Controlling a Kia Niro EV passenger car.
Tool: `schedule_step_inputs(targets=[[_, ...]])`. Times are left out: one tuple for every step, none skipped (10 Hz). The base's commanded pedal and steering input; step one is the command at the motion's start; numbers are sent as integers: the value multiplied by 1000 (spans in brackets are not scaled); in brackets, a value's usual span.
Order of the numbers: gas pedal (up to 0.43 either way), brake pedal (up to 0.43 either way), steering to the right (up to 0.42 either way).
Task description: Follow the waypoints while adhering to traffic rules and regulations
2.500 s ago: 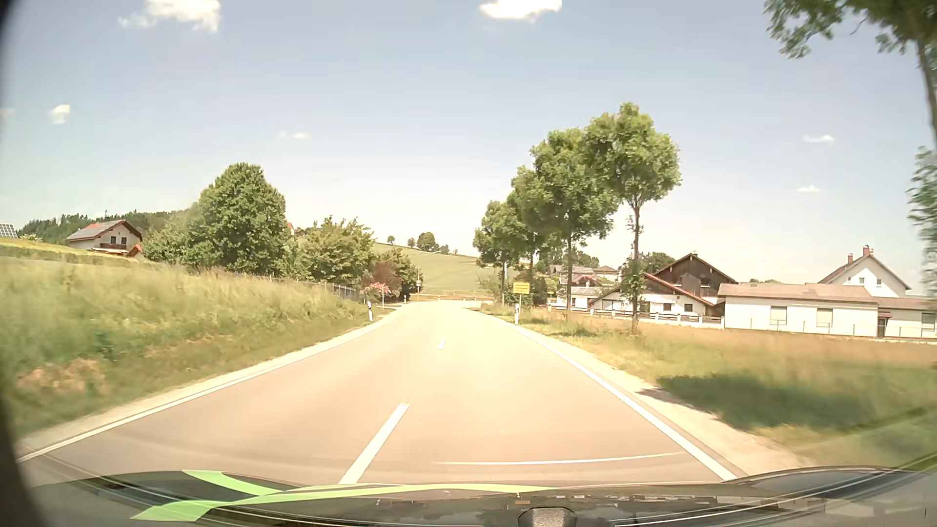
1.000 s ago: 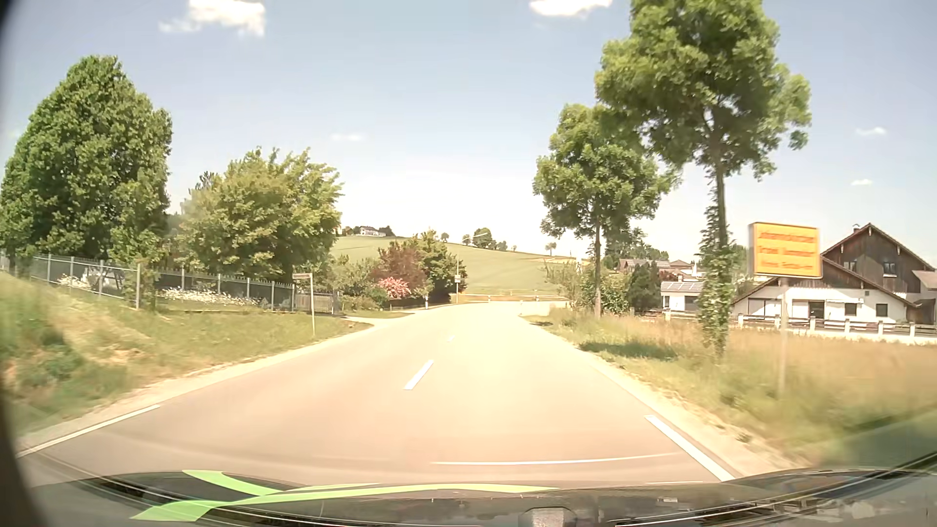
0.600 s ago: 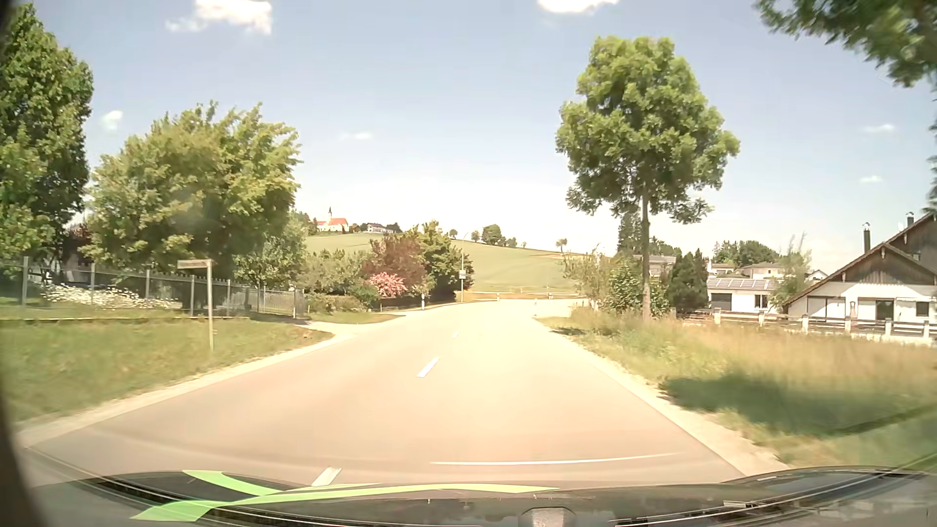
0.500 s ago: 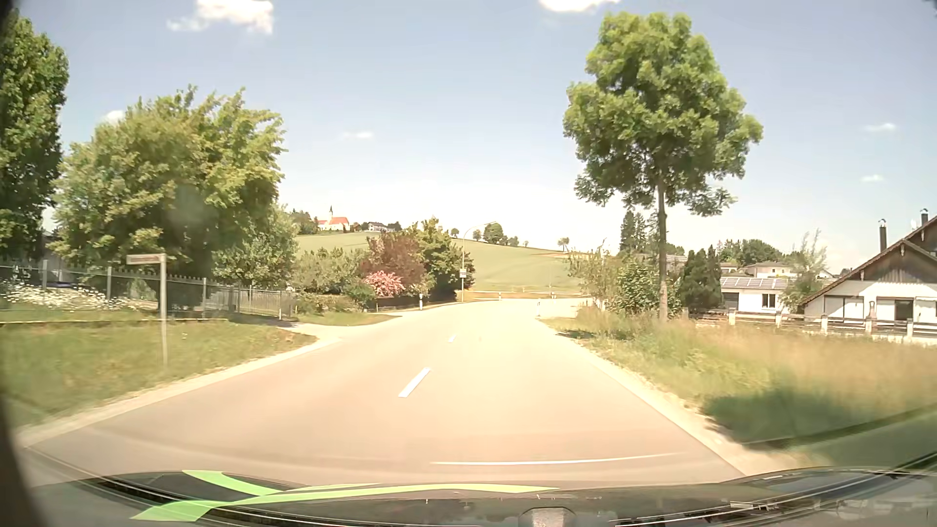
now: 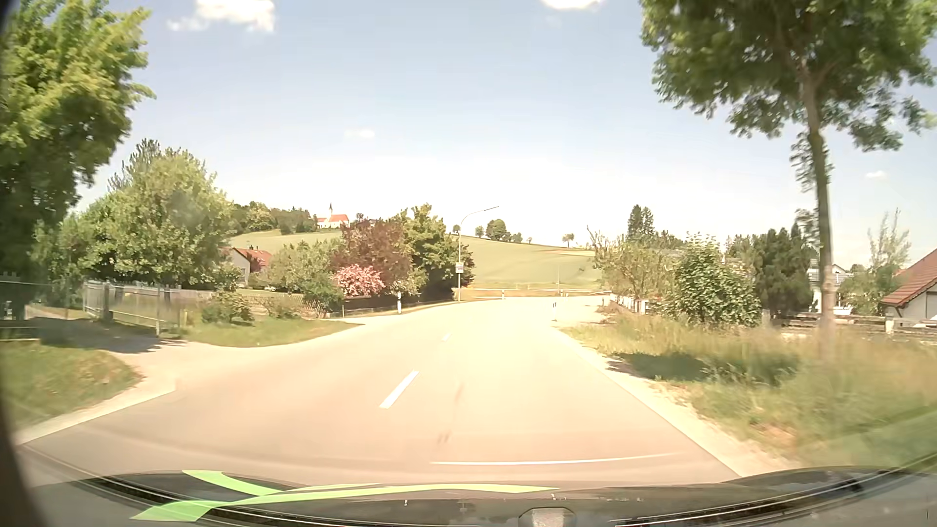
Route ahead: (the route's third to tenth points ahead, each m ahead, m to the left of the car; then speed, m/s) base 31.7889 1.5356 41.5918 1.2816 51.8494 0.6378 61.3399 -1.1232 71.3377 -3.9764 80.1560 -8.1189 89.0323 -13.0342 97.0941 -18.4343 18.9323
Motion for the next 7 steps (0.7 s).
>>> schedule_step_inputs(targets=[[59, 0, 0], [0, 0, 1], [0, 0, 2], [0, 0, 2], [0, 0, 2], [0, 0, 3], [0, 0, 3]])
